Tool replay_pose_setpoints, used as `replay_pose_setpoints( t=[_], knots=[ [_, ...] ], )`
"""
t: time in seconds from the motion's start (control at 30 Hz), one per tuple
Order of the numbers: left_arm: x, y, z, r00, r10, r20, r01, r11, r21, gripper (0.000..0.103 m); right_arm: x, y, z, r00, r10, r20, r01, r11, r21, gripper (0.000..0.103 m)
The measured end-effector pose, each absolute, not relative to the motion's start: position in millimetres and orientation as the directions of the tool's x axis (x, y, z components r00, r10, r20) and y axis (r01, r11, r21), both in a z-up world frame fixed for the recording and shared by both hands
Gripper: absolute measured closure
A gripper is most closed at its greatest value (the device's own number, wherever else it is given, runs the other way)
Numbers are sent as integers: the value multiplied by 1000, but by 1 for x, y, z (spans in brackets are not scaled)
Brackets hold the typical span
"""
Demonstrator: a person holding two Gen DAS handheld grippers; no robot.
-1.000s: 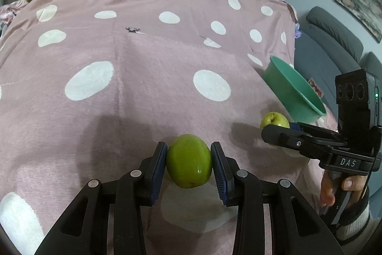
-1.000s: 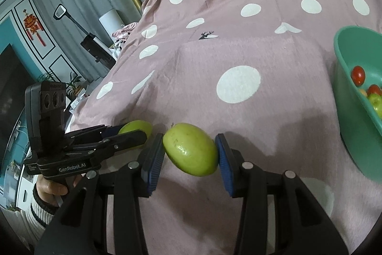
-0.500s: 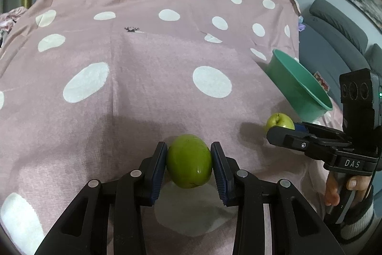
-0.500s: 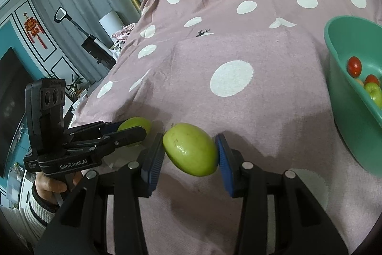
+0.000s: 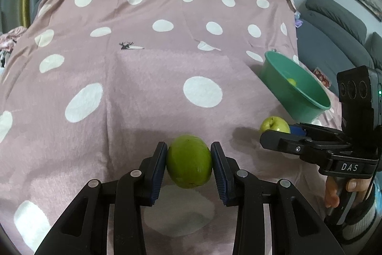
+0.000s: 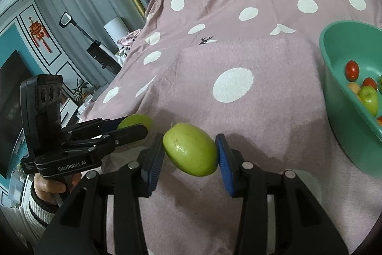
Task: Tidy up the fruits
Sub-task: 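Carry both held green fruits over to the green bowl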
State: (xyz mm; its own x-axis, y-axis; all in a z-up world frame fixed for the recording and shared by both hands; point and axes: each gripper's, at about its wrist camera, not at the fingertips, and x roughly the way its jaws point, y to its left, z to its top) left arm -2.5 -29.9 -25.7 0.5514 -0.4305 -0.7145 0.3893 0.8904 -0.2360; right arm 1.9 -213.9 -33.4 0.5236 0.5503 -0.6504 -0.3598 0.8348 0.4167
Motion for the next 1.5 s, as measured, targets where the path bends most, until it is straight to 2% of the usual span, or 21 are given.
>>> replay_pose_setpoints(
  t=[0.57,1.5],
  knots=[
    [-1,-72,-7,550,-424,-719,444,878,-178,65,-4,-245,-12,589,552,-590,-358,833,422,59],
    [23,-153,19,542,-471,-696,548,826,-133,65,2,-317,23,712,476,-516,-306,872,382,59]
  ],
)
